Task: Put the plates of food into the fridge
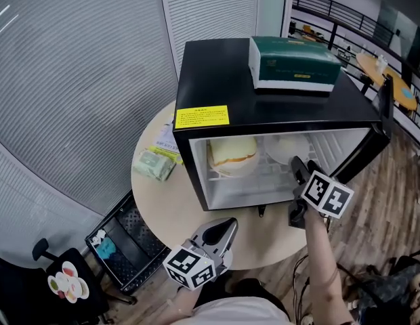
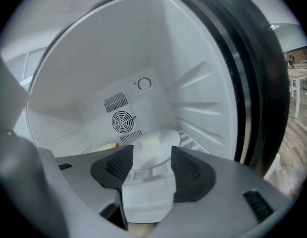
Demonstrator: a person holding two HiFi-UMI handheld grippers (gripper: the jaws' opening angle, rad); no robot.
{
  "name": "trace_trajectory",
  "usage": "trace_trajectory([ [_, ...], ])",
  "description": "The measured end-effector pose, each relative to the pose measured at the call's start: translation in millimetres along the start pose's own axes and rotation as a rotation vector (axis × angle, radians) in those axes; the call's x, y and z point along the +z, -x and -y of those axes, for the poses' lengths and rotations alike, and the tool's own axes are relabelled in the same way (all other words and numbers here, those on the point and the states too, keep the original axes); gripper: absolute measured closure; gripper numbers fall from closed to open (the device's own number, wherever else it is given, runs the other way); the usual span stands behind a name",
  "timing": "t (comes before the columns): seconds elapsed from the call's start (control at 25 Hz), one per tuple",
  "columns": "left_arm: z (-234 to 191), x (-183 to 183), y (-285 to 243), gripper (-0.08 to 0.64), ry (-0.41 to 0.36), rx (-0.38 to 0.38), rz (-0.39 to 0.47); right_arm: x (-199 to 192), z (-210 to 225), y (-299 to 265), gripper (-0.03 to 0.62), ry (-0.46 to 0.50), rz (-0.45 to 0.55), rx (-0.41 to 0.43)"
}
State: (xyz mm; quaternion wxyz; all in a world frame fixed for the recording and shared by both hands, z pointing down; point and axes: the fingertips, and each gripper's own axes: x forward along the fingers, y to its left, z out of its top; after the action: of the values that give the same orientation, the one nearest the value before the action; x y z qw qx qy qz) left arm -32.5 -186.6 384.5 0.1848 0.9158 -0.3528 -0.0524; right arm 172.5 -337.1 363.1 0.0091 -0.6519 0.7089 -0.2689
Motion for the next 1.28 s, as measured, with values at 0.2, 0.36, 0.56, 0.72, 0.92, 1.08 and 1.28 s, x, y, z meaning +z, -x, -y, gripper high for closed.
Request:
trace_trajectory([
  [0.2,11,-3,-4,0.555,-0.025,-0.011,-0.019,0,-6,22,0.586,0.158,0.078,0.010],
  [0.36,24,-12,-9,0.555,-0.044,-0.016,-0.065,-8,-19,46,0.586,0.188,0.122,0.095],
  [0.56,40,-23,-12,0.555,-0.046,0.008,-0.077,-20,-27,83,0.586,0.220,0.165,0.175],
  [0.72,61,-35,-16,0.555,-0.075,0.007,-0.092,-33,-24,112,0.586,0.250,0.184,0.219],
  [0.92,86,-51,-17,0.555,-0.081,-0.006,-0.102,-55,-16,144,0.586,0.283,0.193,0.262],
  [1.08,104,-63,-18,0.555,-0.082,-0.014,-0.101,-74,-4,166,0.586,0.298,0.182,0.270],
  [1.28,124,-83,-19,0.555,-0.093,-0.032,-0.128,-108,11,188,0.586,0.278,0.150,0.266],
])
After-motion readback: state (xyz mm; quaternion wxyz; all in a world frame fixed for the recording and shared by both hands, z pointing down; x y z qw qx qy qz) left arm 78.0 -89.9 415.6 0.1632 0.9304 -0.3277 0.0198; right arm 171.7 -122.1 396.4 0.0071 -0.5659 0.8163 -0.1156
